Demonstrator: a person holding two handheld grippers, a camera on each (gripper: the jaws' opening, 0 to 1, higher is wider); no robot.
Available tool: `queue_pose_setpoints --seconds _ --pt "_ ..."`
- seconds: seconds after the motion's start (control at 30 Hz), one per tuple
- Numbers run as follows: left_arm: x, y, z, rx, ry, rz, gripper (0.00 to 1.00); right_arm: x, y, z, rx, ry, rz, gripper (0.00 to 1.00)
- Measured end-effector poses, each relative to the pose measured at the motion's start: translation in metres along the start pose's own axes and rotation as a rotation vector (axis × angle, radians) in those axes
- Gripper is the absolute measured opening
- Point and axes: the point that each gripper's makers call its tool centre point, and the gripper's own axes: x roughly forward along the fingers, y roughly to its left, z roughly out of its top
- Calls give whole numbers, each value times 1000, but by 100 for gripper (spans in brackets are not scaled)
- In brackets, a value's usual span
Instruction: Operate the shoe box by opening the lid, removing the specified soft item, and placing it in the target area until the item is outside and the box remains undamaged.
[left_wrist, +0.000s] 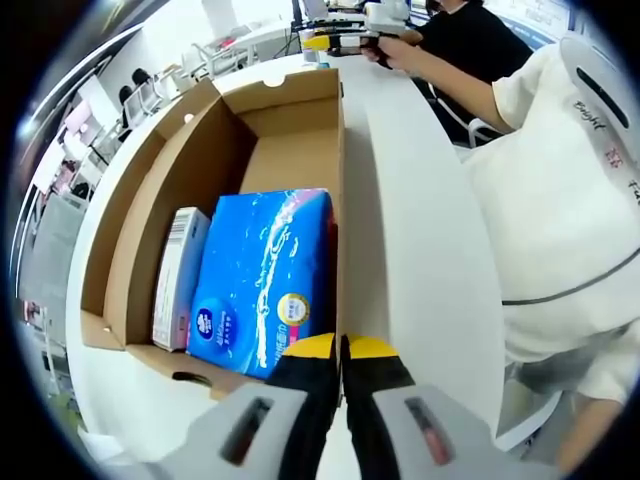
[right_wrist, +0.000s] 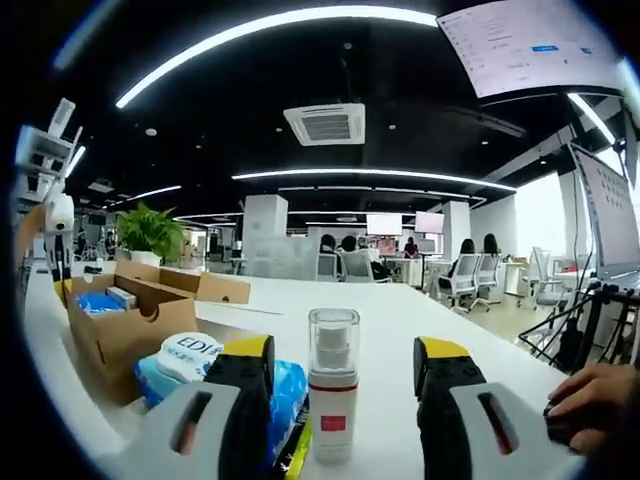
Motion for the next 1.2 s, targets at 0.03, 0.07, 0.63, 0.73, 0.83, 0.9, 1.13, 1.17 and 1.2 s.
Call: queue_pose_setpoints --seconds 0.03,0.07,0.63,0.73,0.83,0.9,1.13,1.17,1.2 --pt "0 0 0 0 0 0 1 0 -1 3 3 -8 -4 65" --pt "0 0 0 0 1 0 1 -2 -2 7 5 -24 -9 67" --pt "0 -1 0 1 -1 2 1 -16 -6 45 -40 -122 -83 77" --pt "0 -1 0 2 -1 2 1 -20 -2 57 -46 -149 -77 77" --pt "0 -1 0 2 -2 2 1 -22 2 66 -51 -166 -70 77" --pt "0 -1 0 2 -1 2 1 -24 6 73 -57 -181 -64 77" --pt "0 -1 0 3 -3 3 1 -30 23 95 -89 -215 -34 76" --pt "0 -1 0 3 -4 4 1 -30 25 97 -103 -213 -38 76" --pt "0 -2 0 3 -4 4 1 -30 27 99 -117 -216 -36 76"
